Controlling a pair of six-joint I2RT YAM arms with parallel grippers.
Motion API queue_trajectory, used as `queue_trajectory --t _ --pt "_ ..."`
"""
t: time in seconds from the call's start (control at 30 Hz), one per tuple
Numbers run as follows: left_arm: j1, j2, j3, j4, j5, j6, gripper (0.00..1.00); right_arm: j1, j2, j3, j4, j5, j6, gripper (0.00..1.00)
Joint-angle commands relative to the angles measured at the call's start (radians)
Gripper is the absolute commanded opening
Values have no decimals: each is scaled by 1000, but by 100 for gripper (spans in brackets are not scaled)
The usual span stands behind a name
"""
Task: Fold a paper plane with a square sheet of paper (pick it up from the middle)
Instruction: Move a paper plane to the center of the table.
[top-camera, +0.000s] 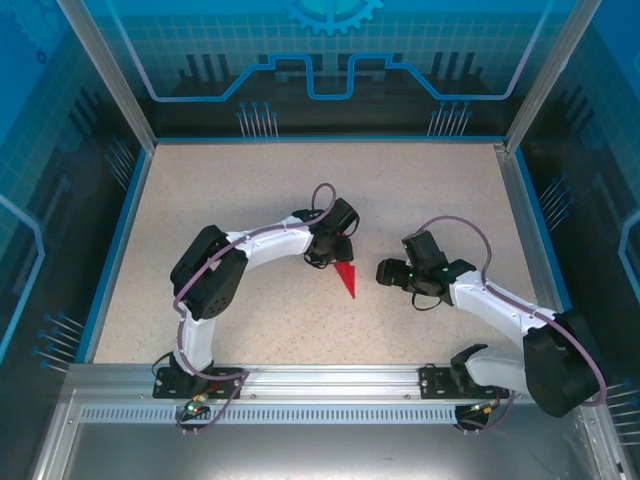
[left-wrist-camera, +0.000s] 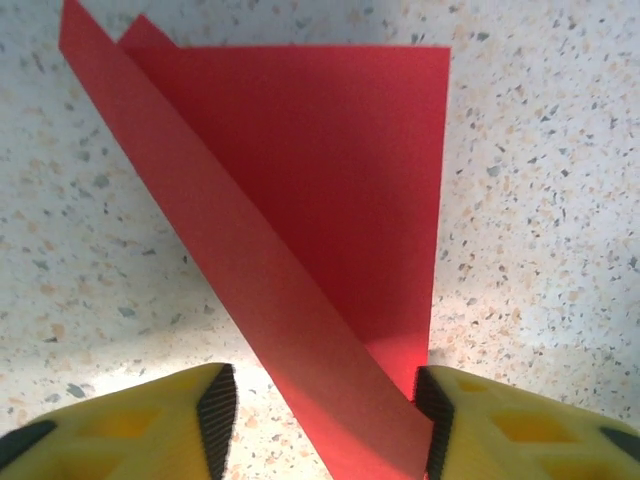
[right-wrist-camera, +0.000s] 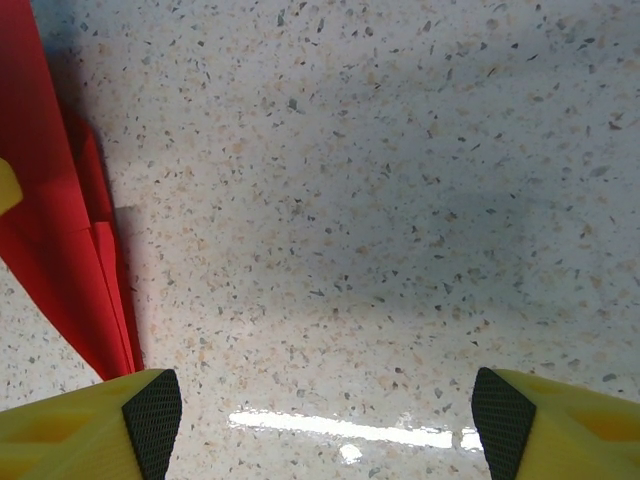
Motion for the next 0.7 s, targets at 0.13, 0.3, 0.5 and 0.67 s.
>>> queue_trajectory --t 0.13,0.3,0.5,0.67 --pt "-5 -57 -61 5 -59 -64 27 -17 22 -2 4 -15 17 80" --pt "-4 -122 -108 62 -58 -69 7 -16 28 13 -6 -19 21 80" --pt "-5 -206 -138 210 114 58 3 -25 3 34 -19 -23 11 80" --pt "0 -241 -158 309 221 135 3 -52 -62 26 -25 -32 36 80"
